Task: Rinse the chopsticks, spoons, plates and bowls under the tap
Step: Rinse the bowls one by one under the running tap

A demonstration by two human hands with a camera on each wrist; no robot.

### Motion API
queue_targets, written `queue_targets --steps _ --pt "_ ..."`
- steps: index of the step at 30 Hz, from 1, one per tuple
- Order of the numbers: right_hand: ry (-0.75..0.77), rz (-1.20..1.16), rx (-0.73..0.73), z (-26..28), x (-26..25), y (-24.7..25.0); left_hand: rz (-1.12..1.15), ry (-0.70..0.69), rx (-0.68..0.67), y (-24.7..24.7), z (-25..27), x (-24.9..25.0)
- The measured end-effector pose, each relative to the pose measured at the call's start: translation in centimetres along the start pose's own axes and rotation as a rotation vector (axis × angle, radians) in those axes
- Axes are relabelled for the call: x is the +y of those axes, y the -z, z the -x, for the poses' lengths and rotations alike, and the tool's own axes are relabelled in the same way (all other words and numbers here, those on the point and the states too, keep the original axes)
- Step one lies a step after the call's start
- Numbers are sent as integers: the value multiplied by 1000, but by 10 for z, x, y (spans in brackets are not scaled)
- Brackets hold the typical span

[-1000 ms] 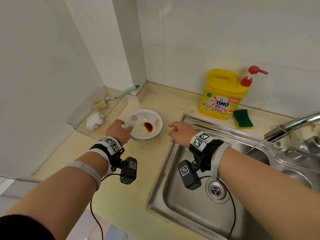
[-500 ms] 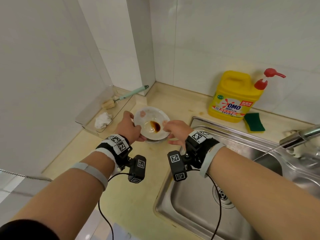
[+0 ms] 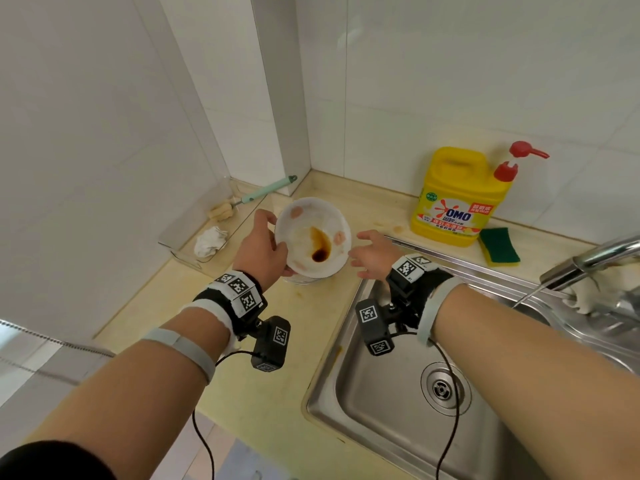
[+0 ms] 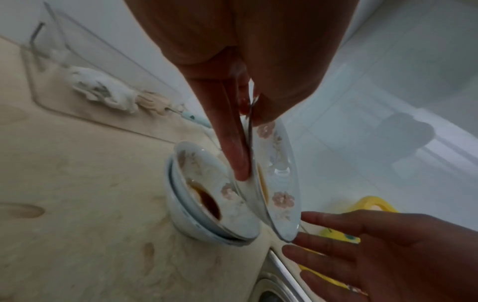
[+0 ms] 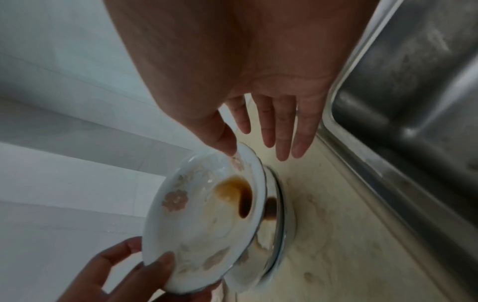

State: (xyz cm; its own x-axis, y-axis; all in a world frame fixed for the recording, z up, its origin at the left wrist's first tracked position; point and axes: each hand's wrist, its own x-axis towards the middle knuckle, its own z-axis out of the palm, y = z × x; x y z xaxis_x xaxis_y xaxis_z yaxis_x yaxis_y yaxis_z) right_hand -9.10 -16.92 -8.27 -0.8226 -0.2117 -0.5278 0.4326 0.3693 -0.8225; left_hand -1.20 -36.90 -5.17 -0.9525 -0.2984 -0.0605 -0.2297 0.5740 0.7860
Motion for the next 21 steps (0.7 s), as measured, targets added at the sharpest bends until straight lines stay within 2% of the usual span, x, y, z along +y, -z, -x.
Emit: queue_targets --steps 4,7,11,15,18,21 --pt "104 54 17 15 -12 29 39 -131 -25 -8 7 22" --pt "168 75 124 29 -4 56 51 -214 -35 -24 14 35" --pt "318 266 285 45 24 91 134 -287 -76 -52 26 53" --pt "394 321 460 73 51 122 224 -203 -203 -85 40 68" --pt "434 336 518 97 66 142 215 -98 -352 -114 51 78" --pt "481 366 546 118 80 161 217 -43 -393 -135 62 92"
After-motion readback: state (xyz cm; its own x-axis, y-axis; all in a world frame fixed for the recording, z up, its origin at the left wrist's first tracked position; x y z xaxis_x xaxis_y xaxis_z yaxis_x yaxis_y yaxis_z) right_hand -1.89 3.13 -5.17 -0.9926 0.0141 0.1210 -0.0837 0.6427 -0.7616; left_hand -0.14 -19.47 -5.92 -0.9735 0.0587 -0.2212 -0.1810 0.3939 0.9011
